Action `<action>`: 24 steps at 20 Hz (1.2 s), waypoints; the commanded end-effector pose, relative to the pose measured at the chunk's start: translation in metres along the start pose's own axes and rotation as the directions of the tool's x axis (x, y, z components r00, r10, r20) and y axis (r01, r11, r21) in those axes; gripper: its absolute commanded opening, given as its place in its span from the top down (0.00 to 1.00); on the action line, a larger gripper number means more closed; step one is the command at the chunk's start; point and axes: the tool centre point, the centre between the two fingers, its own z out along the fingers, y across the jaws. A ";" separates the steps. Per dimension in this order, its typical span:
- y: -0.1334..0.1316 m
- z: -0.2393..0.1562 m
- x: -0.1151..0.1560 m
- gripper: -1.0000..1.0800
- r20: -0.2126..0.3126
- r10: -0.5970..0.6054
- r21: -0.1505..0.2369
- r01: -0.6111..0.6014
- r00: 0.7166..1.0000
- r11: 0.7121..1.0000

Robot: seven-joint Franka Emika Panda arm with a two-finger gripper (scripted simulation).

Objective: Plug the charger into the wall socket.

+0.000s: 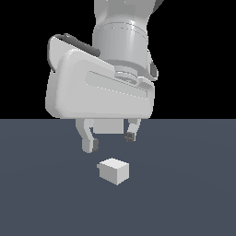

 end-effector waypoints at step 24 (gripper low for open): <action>0.000 0.047 -0.005 0.04 0.000 -0.005 0.000 0.005 1.000 1.000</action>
